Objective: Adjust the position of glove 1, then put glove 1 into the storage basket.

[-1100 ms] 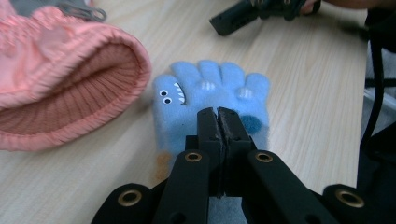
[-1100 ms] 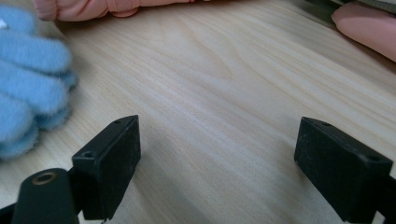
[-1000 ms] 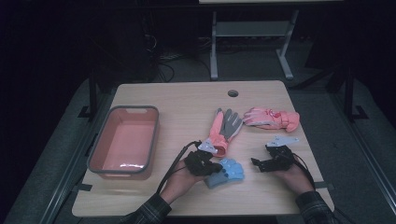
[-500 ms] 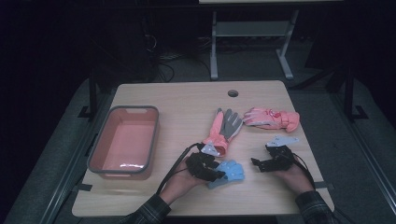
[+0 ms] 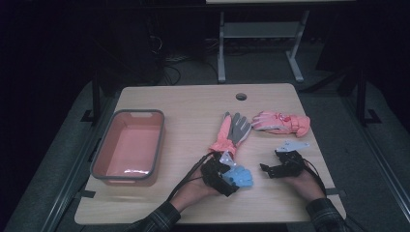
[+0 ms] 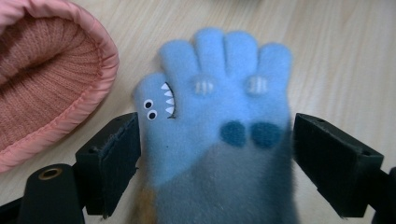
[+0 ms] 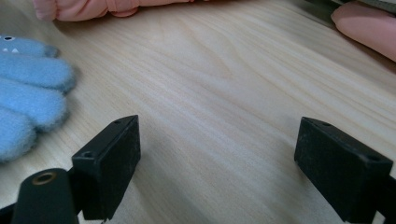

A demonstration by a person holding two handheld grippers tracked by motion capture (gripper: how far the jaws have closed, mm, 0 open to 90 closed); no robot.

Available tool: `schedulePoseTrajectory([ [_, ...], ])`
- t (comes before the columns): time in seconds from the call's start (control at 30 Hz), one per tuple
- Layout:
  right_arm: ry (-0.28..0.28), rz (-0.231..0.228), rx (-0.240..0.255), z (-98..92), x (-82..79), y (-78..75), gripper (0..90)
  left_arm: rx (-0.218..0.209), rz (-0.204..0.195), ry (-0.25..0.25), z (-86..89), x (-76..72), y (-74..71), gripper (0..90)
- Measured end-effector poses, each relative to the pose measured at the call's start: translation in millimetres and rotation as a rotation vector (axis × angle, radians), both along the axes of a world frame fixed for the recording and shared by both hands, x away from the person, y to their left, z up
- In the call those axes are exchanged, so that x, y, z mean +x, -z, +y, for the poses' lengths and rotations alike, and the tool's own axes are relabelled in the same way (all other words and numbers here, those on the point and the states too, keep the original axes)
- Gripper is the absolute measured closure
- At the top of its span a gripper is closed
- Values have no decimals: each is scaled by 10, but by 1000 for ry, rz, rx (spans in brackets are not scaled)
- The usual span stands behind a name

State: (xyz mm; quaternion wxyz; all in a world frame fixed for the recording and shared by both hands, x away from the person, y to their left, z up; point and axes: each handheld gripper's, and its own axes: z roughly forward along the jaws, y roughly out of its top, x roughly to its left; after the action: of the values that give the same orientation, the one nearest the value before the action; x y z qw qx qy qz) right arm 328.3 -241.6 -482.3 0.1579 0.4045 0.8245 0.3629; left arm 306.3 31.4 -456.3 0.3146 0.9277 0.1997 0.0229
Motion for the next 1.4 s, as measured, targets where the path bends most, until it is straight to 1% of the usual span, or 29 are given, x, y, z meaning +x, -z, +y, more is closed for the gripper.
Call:
schedulePoseTrajectory([
  [0.07,0,0,0,0,0,0,138,2,2,-17,-26,-12,38,159],
  [0.1,0,0,0,0,0,0,138,17,0,-9,-24,-9,41,160],
  [0.13,0,0,0,0,0,0,139,22,-4,-8,-26,-12,48,162],
  [0.17,0,0,0,0,0,0,138,23,-21,-9,-32,-24,54,167],
  [0.23,0,0,0,0,0,0,139,37,-44,5,-31,-37,49,192],
  [0.27,0,0,0,0,0,0,139,37,-46,3,-31,-43,50,216],
  [0.33,0,0,0,0,0,0,139,47,-66,9,-23,-56,47,245],
  [0.37,0,0,0,0,0,0,138,45,-66,6,-18,-60,43,262],
  [0.57,0,0,0,0,0,0,139,38,-67,11,7,-59,20,430],
  [0.77,-1,-1,0,-1,0,0,139,36,-60,31,13,-60,2,625],
  [0.8,-1,-1,0,-1,0,0,139,39,-62,41,14,-53,-2,653],
  [0.87,0,0,0,0,-1,0,139,50,-55,48,5,-50,-13,698],
  [0.97,2,0,0,0,-1,0,139,53,-60,47,-6,-54,-16,733],
  [1.07,2,0,0,0,-1,0,139,38,-51,41,5,-46,-9,740],
  [1.13,2,0,0,0,-1,0,139,20,-28,38,19,-30,-14,741],
  [1.17,2,0,1,0,-1,0,139,7,-14,39,28,-21,-20,742],
  [1.2,2,-1,0,0,-1,0,139,-14,-3,27,28,-22,-25,742],
  [1.33,2,1,-2,-1,-2,-2,138,-35,12,43,66,-2,-109,742],
  [1.4,3,0,-1,-1,-2,-1,138,-63,31,34,82,-10,-147,742],
])
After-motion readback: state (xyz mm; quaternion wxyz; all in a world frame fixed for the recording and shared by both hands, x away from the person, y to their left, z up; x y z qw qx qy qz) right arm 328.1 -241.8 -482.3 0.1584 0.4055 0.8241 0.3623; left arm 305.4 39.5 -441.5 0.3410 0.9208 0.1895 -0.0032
